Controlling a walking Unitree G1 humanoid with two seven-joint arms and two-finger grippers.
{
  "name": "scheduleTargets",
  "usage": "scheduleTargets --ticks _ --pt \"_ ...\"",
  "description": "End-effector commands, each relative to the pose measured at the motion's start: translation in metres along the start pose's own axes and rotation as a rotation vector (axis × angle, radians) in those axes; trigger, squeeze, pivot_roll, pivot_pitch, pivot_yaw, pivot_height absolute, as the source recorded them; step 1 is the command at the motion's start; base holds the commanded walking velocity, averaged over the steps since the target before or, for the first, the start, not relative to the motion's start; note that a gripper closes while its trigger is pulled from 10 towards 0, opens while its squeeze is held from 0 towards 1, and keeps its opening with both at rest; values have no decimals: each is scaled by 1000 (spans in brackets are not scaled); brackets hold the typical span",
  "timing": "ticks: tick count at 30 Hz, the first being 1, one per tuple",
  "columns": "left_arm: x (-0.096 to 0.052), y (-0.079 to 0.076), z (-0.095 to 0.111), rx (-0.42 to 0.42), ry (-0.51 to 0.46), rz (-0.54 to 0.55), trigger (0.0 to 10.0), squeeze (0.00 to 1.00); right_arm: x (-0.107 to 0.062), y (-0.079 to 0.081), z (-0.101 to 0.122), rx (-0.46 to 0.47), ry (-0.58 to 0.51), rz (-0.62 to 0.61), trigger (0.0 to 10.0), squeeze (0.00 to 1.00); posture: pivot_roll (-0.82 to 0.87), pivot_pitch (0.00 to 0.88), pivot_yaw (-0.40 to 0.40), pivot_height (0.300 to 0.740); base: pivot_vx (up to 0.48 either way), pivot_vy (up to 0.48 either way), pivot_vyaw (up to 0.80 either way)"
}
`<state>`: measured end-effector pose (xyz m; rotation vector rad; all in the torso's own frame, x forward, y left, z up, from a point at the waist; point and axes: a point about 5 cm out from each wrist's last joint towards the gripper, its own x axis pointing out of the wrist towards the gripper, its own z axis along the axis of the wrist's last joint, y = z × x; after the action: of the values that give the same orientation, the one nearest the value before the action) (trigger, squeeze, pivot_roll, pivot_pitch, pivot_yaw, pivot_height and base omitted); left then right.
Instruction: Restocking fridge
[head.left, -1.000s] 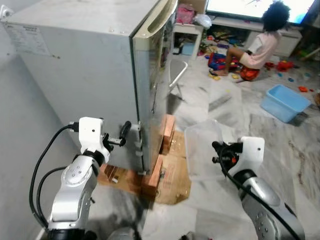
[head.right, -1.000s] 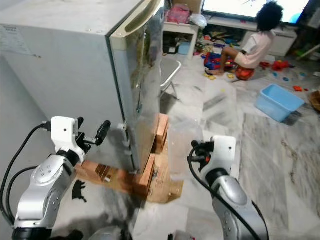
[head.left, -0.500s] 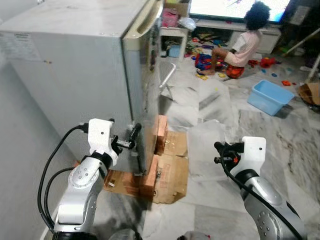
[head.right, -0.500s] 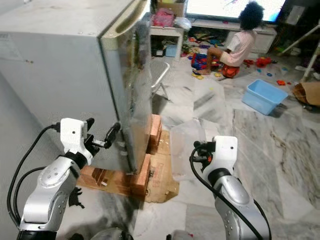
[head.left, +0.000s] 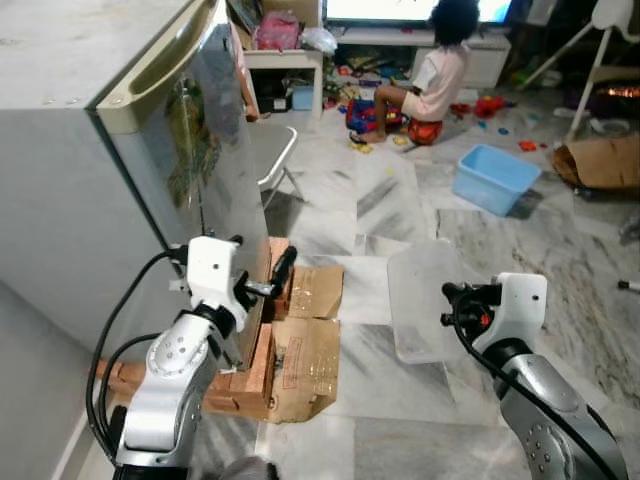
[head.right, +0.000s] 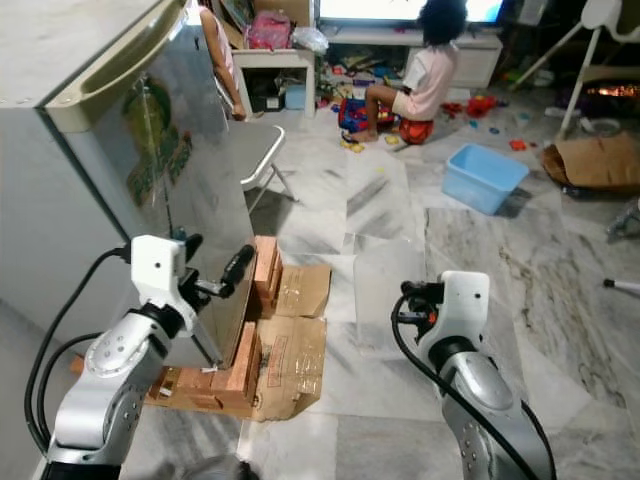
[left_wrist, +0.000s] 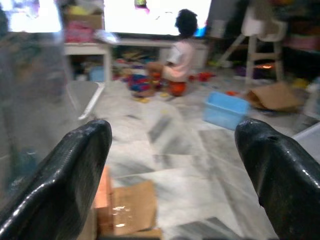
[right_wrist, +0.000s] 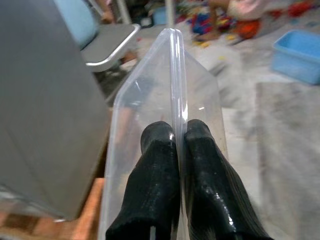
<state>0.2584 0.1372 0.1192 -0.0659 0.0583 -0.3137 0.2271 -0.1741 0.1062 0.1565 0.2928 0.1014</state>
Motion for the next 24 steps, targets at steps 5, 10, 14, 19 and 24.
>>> scheduleTargets --ticks 5,10,14,19,24 --pt "-3 18 0 10 -4 151 10000 0 2 -4 4 -17 -23 -11 10000 0 -52 0 6 740 0 0 0" --pt "-12 39 -5 11 5 313 10000 0 4 -7 4 -15 -33 -23 10000 0 -44 0 3 740 0 0 0" --pt "-10 47 -6 27 6 357 10000 0 5 -4 4 -13 -39 -13 10000 0 -42 0 -2 740 0 0 0" --pt "-6 56 -6 37 6 372 10000 0 6 -5 6 -4 -55 -21 10000 0 -49 0 -1 740 0 0 0" --pt "-1 57 -4 34 -7 365 10000 0 4 -6 6 6 -60 -51 10000 0 -55 0 2 740 0 0 0"
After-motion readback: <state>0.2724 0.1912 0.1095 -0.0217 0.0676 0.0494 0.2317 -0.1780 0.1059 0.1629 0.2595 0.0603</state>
